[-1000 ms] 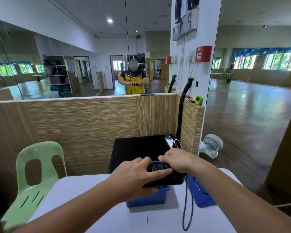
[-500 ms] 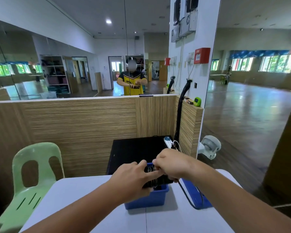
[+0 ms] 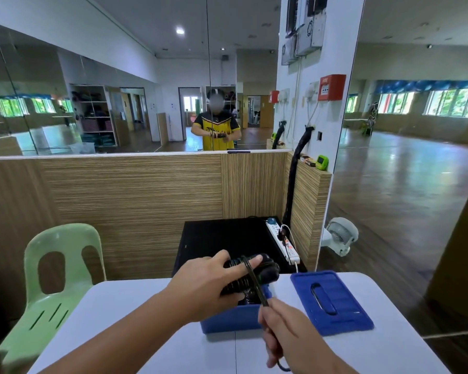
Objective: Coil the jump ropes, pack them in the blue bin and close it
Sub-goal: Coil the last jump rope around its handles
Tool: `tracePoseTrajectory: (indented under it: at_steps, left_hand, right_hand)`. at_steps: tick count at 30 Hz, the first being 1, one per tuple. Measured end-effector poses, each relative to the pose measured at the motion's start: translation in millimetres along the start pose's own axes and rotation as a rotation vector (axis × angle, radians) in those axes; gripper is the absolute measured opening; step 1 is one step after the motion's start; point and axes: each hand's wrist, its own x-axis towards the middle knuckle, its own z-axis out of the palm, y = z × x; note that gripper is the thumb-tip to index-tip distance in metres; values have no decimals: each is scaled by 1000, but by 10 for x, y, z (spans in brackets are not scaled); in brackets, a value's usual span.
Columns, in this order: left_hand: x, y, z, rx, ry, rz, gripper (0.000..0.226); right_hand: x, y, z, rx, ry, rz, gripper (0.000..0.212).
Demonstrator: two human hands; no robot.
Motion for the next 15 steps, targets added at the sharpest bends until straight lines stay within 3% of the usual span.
tracePoseTrajectory:
  at_steps: [8,10,13,15]
  left_hand:
    - [27,224,-114,-114,72,43,74]
    - [16,253,-136,-105,69,84,72]
    - [-10,280,-116,-75,115,155,72]
    - [-34,280,-131,-85,113,211,72]
  right_hand:
    - [144,320,-144,-326,5,-10,26]
    - [218,296,-217,-331,10,14,33]
    - [291,148,-301,-310,-8,-19,20]
    - [355,79,-420,-288,-12,-30,24]
